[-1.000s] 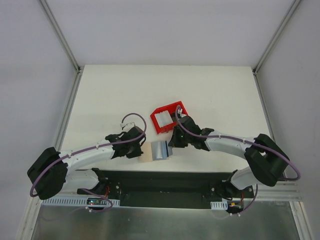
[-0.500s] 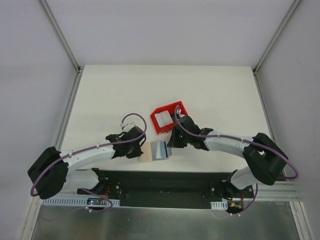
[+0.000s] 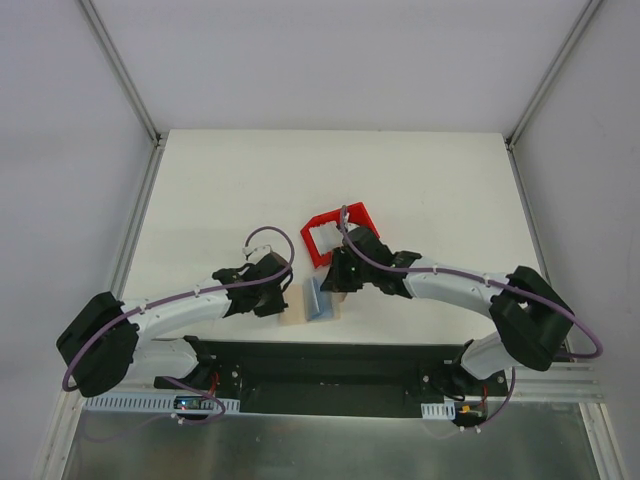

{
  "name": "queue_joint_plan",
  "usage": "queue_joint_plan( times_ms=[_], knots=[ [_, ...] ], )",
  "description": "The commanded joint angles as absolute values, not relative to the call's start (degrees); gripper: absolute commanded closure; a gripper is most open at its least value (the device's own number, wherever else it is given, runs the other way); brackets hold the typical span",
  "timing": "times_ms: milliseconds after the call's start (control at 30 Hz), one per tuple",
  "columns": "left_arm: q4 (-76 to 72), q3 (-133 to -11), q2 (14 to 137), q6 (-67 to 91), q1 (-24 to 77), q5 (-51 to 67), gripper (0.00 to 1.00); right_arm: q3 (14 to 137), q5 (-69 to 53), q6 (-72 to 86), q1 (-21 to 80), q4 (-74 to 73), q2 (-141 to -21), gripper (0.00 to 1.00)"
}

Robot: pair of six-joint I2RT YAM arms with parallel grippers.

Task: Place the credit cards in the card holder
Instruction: Insert the credit card into the card holder.

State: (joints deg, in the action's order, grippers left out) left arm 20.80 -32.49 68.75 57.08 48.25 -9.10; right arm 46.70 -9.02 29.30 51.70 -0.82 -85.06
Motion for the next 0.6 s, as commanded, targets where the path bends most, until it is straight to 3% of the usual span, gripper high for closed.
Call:
queue_joint_plan(
  times_ms=[0, 300, 567],
  knots=[
    [18.64, -32.34, 69.43, 57.13, 47.81, -7.82, 1.0, 50.97, -11.6, 28.65, 52.29, -0.26, -86.74, 0.99],
    [15.03, -29.45, 68.12, 59.32, 47.81, -7.73, 1.0, 53.7, -14.06, 29.09, 52.91, 1.76, -93.16, 1.0],
    [12.92, -26.63, 69.08, 61.35, 47.72, -7.56, 1.0, 52.3, -16.08, 29.44, 52.65, 5.35, -91.15, 1.0]
  ],
)
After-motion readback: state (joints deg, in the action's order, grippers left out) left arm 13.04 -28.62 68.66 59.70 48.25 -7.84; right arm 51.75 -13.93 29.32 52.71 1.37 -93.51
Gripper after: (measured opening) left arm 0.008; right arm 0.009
